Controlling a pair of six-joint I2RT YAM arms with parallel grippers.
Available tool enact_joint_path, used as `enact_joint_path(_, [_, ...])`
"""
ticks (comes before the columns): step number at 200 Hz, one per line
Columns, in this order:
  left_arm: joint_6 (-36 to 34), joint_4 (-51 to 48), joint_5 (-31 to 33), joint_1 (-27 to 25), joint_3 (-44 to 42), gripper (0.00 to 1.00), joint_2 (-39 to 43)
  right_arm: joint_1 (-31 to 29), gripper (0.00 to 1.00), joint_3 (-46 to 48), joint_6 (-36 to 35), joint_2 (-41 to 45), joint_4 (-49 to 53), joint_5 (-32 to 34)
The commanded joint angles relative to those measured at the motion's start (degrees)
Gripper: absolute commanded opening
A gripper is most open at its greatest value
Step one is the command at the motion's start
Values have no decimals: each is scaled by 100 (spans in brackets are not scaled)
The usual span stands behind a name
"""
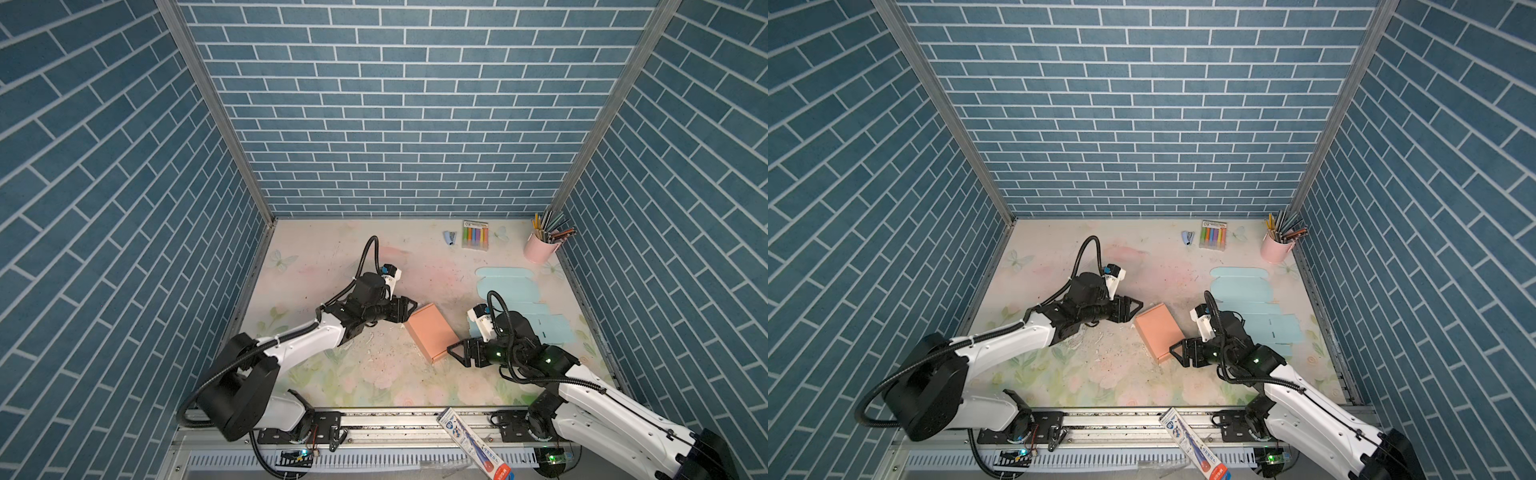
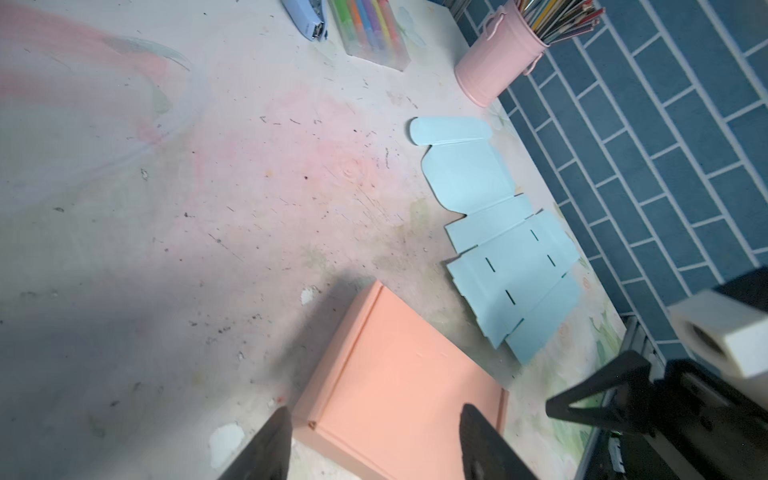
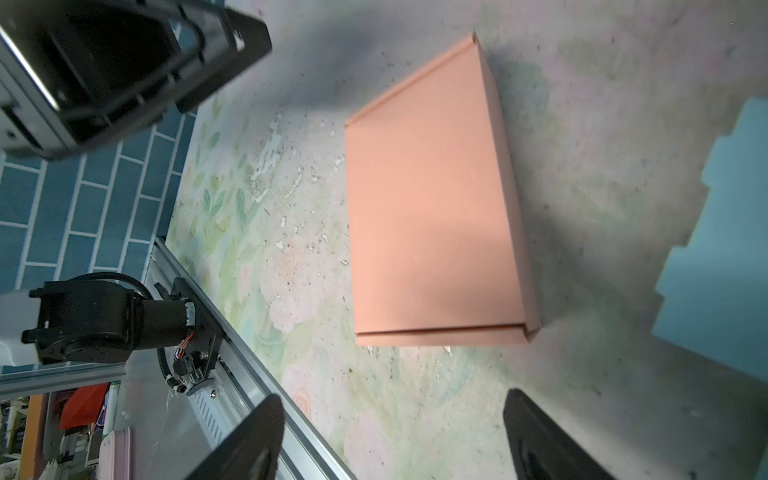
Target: Fold the paper box
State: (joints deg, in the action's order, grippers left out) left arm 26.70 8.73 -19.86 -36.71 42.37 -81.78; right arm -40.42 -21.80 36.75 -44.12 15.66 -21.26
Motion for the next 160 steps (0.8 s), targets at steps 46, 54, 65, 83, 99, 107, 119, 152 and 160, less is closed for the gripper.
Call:
enact_joint_path(46, [-322,674,-823,105,279,67,-1265,-168,84,745,967,-486,-1926,-497])
enact_joint_path(54, [-361,663,-790,20,305,67,-1324,-168,84,936,1145,-553,-2455,-565])
enact_joint_path(65, [-363,713,-807,-94,307,67,-1395,-172,84,1156,1366,-669,-3007,-570])
enact_joint_path(83, [-297,821,-848,-151,264,67,-1510,-168,84,1191,1387,-905,-3270,-536])
enact_joint_path(99, [-291,851,-823,-170,216,67,-1547,-168,83,1090,1216,-1072,-3176,-433])
enact_joint_path(107, [-287,865,-814,-175,190,67,-1539,-168,83,1023,1134,-1139,-3123,-365])
enact_joint_path(119, [-264,895,-788,-202,133,67,-1496,-159,82,934,1031,-1214,-3052,-274])
enact_joint_path(152, [-153,952,-679,-292,-131,62,-1266,-107,78,821,742,-1342,-2846,-11])
enact_joint_path(160, [-124,989,-646,-319,-214,60,-1184,-61,77,827,667,-1345,-2809,7])
